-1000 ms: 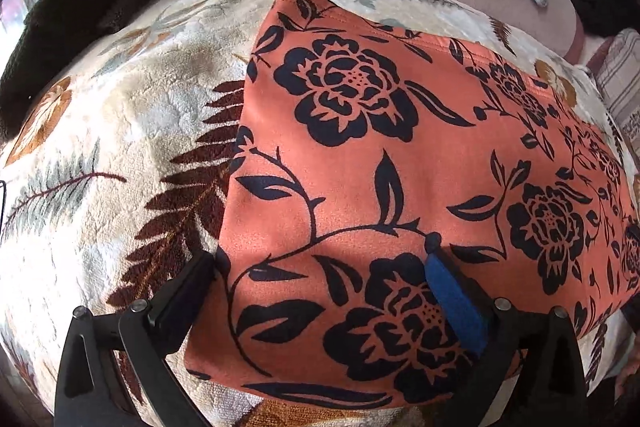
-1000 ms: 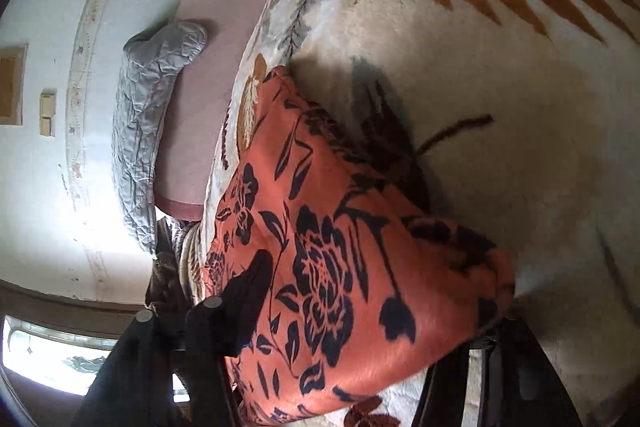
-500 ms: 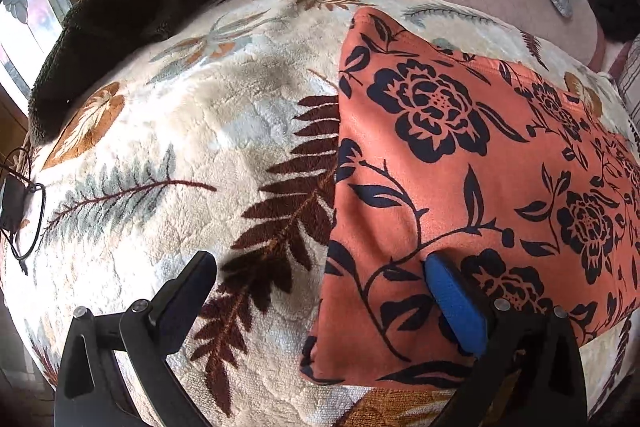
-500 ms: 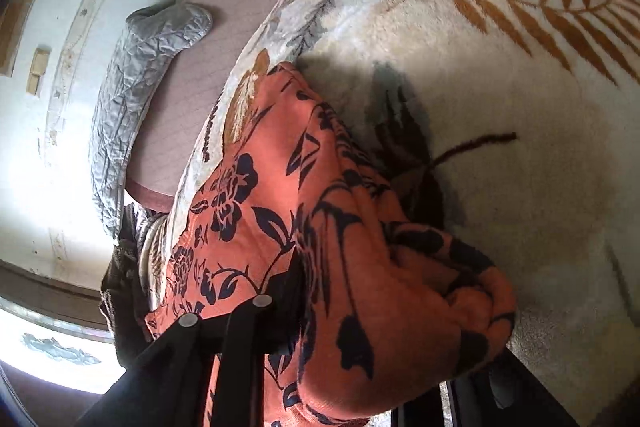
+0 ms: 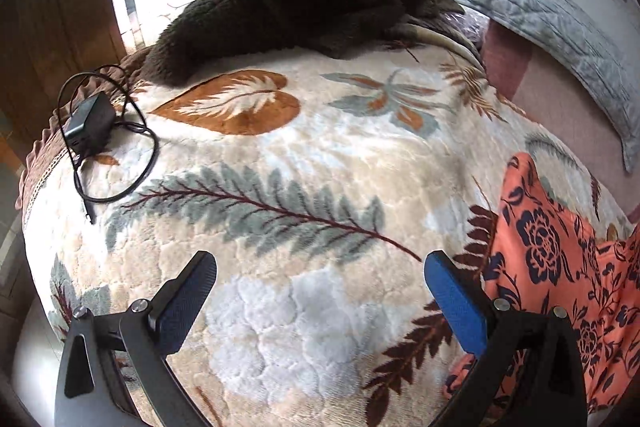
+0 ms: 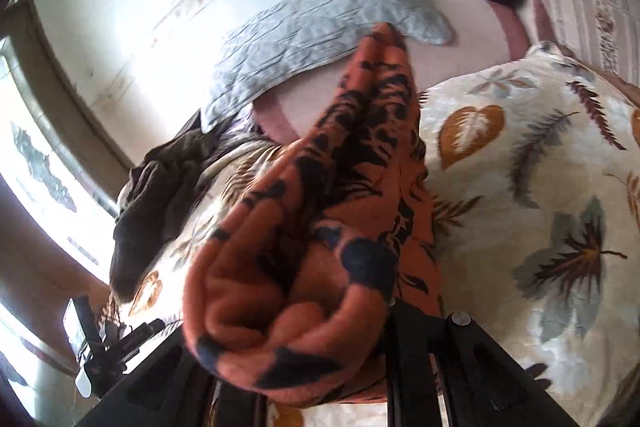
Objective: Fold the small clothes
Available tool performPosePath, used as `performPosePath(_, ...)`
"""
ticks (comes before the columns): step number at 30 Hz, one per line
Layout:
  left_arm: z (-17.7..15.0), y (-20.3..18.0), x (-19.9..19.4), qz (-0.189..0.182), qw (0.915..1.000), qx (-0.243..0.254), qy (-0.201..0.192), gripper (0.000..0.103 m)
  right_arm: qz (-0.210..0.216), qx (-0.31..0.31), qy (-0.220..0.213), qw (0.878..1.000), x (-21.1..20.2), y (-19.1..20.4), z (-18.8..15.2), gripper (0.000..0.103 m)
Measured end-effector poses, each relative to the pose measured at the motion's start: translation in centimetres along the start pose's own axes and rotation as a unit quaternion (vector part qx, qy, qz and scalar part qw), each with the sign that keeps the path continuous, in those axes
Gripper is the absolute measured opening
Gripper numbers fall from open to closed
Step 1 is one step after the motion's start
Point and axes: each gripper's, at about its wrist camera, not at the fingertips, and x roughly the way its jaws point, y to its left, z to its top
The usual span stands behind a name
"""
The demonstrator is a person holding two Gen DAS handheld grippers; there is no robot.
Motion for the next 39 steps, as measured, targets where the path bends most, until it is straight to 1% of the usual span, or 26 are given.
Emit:
performPosePath(3,0.1,1.6,-0.3,0.007,0.9997,-0.02,-0.01,0.103,0.028,-0.016,0.052,0.998,3.8,4.4,-2.1,0.015)
performPosePath(5,0.3,2.5,-0.5,0.012,0.9993,-0.03,-0.017,0.103,0.043,-0.025,0.105,0.993,7.0,6.6,-4.4,0.016)
performPosePath(7,0.5,2.9,-0.5,0.01,0.9991,-0.035,-0.021,0.103,0.047,-0.029,0.154,0.986,10.2,8.1,-7.0,0.022)
performPosePath(8,0.6,3.1,-0.6,0.008,0.999,-0.036,-0.023,0.103,0.042,-0.029,0.169,0.984,11.3,8.5,-8.2,0.024)
performPosePath(9,0.7,3.0,-0.6,0.004,0.9991,-0.035,-0.025,0.103,0.042,-0.028,0.172,0.984,11.6,8.6,-9.0,0.028)
performPosePath(11,0.8,2.7,-1.0,-0.01,0.9991,-0.03,-0.029,0.103,0.075,-0.042,0.161,0.983,10.9,8.7,-9.3,0.042)
performPosePath(12,0.8,2.4,-1.2,-0.02,0.9989,-0.027,-0.033,0.103,0.112,-0.049,0.17,0.978,10.5,8.6,-9.2,0.068)
performPosePath(13,0.9,2.0,-1.4,-0.03,0.9986,-0.023,-0.038,0.103,0.15,-0.052,0.185,0.97,10.0,8.6,-9.0,0.082)
performPosePath(15,0.9,1.1,-2.2,-0.06,0.9968,-0.014,-0.051,0.103,0.192,-0.053,0.198,0.96,8.4,7.5,-8.6,0.082)
performPosePath(16,0.8,0.6,-2.7,-0.079,0.9953,-0.007,-0.056,0.103,0.199,-0.052,0.194,0.959,7.6,6.7,-8.2,0.082)
performPosePath(18,0.3,-0.8,-3.7,-0.122,0.9906,0.009,-0.062,0.103,0.196,-0.042,0.16,0.967,5.6,4.5,-6.7,0.082)
performPosePath(20,-0.7,-2.9,-4.6,-0.17,0.9827,0.045,-0.059,0.103,0.175,-0.03,0.119,0.977,4.0,1.9,-5.0,0.076)
performPosePath(21,-1.3,-4.0,-5.1,-0.187,0.9784,0.068,-0.055,0.103,0.15,-0.029,0.108,0.982,3.5,0.9,-4.4,0.063)
performPosePath(22,-2.1,-5.2,-5.5,-0.194,0.9754,0.092,-0.052,0.103,0.121,-0.031,0.105,0.987,3.5,-0.1,-3.9,0.051)
performPosePath(23,-2.9,-6.4,-5.7,-0.185,0.9745,0.118,-0.046,0.103,0.096,-0.03,0.106,0.989,3.8,-0.7,-3.3,0.045)
performPosePath(24,-3.7,-7.5,-5.6,-0.166,0.975,0.144,-0.037,0.103,0.08,-0.028,0.108,0.99,3.9,-1.6,-3.2,0.039)
performPosePath(26,-5.2,-9.3,-4.5,-0.128,0.9745,0.184,-0.011,0.103,0.067,-0.028,0.12,0.99,4.4,-3.0,-3.7,0.039)
performPosePath(28,-6.1,-10.5,-2.7,-0.112,0.9709,0.211,0.02,0.103,0.061,-0.039,0.142,0.987,5.2,-4.0,-4.9,0.039)
performPosePath(29,-6.4,-10.8,-2.0,-0.103,0.97,0.218,0.028,0.103,0.054,-0.048,0.149,0.986,5.7,-3.9,-5.4,0.039)
performPosePath(30,-6.4,-11.0,-1.4,-0.102,0.9702,0.218,0.032,0.099,0.049,-0.055,0.149,0.986,6.1,-3.9,-5.9,0.039)
performPosePath(31,-6.2,-10.9,-1.0,-0.117,0.9704,0.208,0.036,0.093,0.048,-0.06,0.146,0.986,6.6,-3.9,-6.3,0.039)
performPosePath(33,-5.6,-11.1,-0.4,-0.157,0.9689,0.188,0.039,0.056,0.05,-0.064,0.143,0.986,7.0,-3.8,-6.5,0.039)
performPosePath(34,-5.4,-11.6,0.1,-0.152,0.9689,0.193,0.033,0.053,0.055,-0.06,0.146,0.986,7.3,-3.8,-6.4,0.039)
performPosePath(36,-5.4,-13.1,0.9,-0.107,0.9701,0.218,0.008,0.052,0.072,-0.036,0.157,0.984,8.0,-4.5,-5.9,0.04)
performPosePath(38,-5.6,-14.2,1.5,-0.076,0.969,0.235,-0.012,0.053,0.097,-0.001,0.167,0.981,8.9,-5.6,-5.5,0.04)
performPosePath(39,-5.6,-14.6,1.6,-0.062,0.9681,0.242,-0.022,0.053,0.104,0.01,0.168,0.98,9.4,-5.9,-5.4,0.037)
